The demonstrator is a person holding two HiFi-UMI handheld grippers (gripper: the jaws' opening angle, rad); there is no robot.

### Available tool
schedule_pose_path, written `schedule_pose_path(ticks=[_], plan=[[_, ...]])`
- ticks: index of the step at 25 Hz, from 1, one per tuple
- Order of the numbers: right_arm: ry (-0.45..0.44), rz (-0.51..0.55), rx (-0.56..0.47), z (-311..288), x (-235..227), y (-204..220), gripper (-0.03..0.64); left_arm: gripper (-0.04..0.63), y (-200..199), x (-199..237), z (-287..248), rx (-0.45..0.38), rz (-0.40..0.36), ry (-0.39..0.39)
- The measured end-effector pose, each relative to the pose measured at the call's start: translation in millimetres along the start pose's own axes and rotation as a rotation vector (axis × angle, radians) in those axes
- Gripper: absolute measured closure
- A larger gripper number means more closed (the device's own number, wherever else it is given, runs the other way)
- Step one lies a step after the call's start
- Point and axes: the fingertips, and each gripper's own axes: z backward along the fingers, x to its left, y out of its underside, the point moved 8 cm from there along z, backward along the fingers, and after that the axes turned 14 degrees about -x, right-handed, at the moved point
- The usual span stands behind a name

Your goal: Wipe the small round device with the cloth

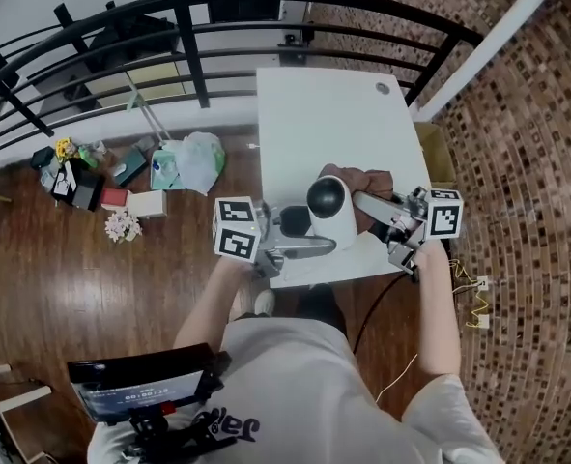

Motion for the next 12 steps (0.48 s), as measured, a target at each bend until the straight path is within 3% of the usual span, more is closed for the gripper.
schedule_pose_path(ticks=[6,9,12], plan=[[-0.219,-0.186,-0.002,-15,-7,21,0.594,0.252,0,-31,-2,0.011,-0.039,0.219],[-0.357,-0.234,-0.016,-20,4,18,0.594,0.252,0,-36,-6,0.012,-0.053,0.256],[-0.437,-0.276,-0.009,-20,6,18,0.594,0.252,0,-33,-8,-0.024,-0.036,0.263]])
